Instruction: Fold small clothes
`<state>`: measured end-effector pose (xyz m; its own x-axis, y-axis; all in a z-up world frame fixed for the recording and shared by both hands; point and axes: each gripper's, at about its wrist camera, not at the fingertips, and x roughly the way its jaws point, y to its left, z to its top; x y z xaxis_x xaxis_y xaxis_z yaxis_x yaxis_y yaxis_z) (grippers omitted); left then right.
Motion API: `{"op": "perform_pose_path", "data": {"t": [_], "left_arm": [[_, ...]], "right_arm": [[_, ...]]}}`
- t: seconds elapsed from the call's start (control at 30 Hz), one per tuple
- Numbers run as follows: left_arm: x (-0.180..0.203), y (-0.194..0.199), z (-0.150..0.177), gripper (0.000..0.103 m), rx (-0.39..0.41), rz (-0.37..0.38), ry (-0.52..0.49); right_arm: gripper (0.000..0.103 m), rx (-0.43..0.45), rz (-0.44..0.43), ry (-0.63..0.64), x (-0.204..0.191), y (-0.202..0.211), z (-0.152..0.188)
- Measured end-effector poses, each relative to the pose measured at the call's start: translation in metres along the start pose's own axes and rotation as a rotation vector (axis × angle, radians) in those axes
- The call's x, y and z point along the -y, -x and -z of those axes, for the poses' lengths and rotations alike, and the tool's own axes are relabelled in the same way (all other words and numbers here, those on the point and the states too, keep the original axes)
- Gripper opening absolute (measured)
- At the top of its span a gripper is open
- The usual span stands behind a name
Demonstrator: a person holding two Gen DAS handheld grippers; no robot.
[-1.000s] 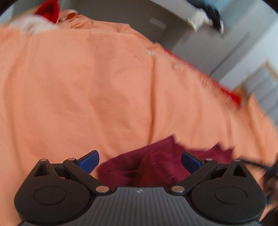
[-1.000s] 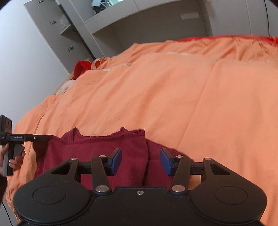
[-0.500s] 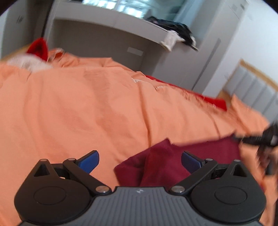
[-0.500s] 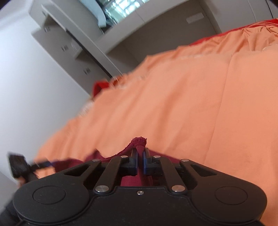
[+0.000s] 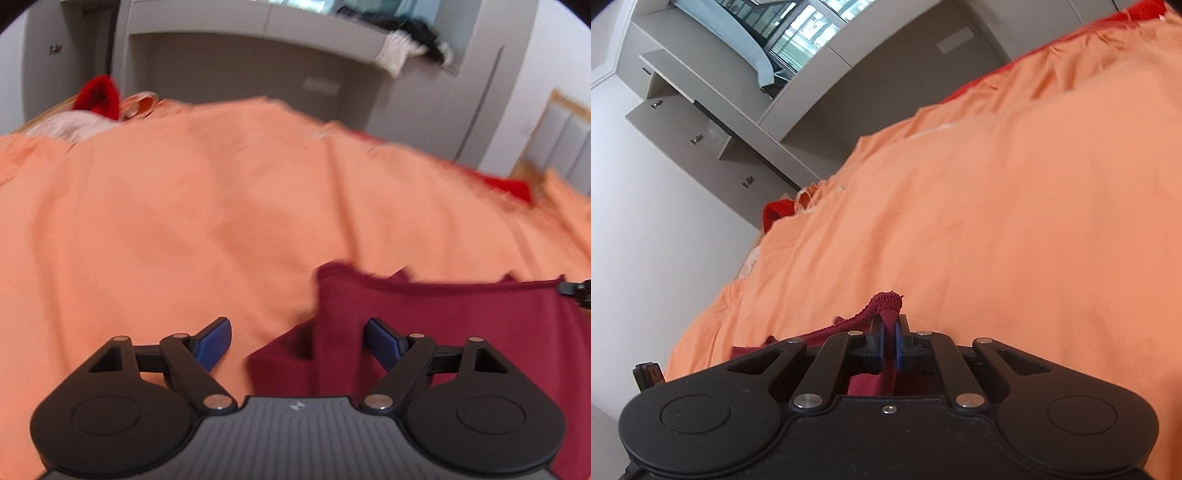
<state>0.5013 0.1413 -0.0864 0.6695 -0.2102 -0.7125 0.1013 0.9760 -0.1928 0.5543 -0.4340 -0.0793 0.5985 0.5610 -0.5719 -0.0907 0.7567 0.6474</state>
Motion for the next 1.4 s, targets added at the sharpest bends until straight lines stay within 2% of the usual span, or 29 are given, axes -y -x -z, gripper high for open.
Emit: {"op": "perform_pose_path", "data": {"t": [0.1, 0.13, 0.2, 0.23, 0.27, 0.37, 0.4, 0.5, 0.57, 0.7, 0.83, 0.93, 0.97, 1.07, 1.13, 1.3, 1.33, 1.4], "left_arm": [[-0.008, 0.006, 0.003, 0.083, 0.018, 0.013, 0.027], [-0.012, 0.017, 0.003, 0.084, 0.04, 0.036, 0.049], [-0.018, 0.048, 0.005, 0.091, 0.076, 0.074, 0.046], [-0.019, 0.064, 0.007, 0.099, 0.084, 0.085, 0.03], [-0.019, 0.081, 0.012, 0.102, 0.088, 0.109, 0.02], [-0.016, 0.124, 0.042, 0.102, 0.076, 0.271, 0.009], [-0.011, 0.132, 0.057, 0.102, 0.075, 0.281, 0.0], [0.009, 0.142, 0.091, 0.1, 0.088, 0.155, -0.035], [0.014, 0.142, 0.108, 0.091, 0.075, 0.132, -0.012], [0.014, 0.148, 0.124, 0.086, 0.055, 0.257, 0.127], [0.012, 0.142, 0.125, 0.08, 0.008, 0.308, 0.204], [0.006, 0.127, 0.127, 0.058, -0.052, 0.276, 0.248], [0.001, 0.124, 0.127, 0.055, -0.056, 0.284, 0.284], [-0.012, 0.118, 0.128, 0.055, -0.057, 0.336, 0.383], [-0.014, 0.114, 0.129, 0.054, -0.061, 0.35, 0.397], [-0.02, 0.105, 0.133, 0.031, -0.075, 0.35, 0.408], [-0.021, 0.103, 0.134, 0.024, -0.08, 0.352, 0.41], [-0.024, 0.1, 0.136, 0.018, -0.087, 0.348, 0.406]], "right_arm": [[0.014, -0.043, 0.059, -0.048, 0.015, -0.019, 0.004], [0.019, -0.034, 0.043, -0.078, 0.019, -0.02, 0.006], [0.031, 0.013, 0.009, -0.111, 0.019, -0.009, 0.01], [0.037, 0.032, 0.0, -0.107, 0.017, 0.001, 0.01], [0.037, 0.04, -0.006, -0.088, 0.012, 0.014, 0.013], [0.037, 0.01, -0.041, 0.022, -0.014, 0.056, 0.037], [0.037, -0.006, -0.057, 0.047, -0.024, 0.068, 0.051], [0.037, -0.016, -0.008, 0.138, -0.052, 0.095, 0.098], [0.037, 0.004, 0.058, 0.186, -0.068, 0.103, 0.127], [0.037, 0.015, 0.094, 0.217, -0.088, 0.107, 0.161], [0.037, 0.042, 0.08, 0.158, -0.095, 0.112, 0.163], [0.035, 0.068, 0.093, 0.126, -0.087, 0.122, 0.162], [0.034, 0.086, 0.091, 0.1, -0.083, 0.124, 0.162], [0.033, 0.093, 0.018, -0.004, -0.068, 0.126, 0.16], [0.033, 0.089, -0.006, -0.036, -0.064, 0.124, 0.16], [0.029, 0.081, -0.011, -0.024, -0.064, 0.123, 0.161], [0.029, 0.087, -0.009, -0.024, -0.063, 0.124, 0.162], [0.029, 0.094, -0.011, -0.028, -0.061, 0.126, 0.163]]}}
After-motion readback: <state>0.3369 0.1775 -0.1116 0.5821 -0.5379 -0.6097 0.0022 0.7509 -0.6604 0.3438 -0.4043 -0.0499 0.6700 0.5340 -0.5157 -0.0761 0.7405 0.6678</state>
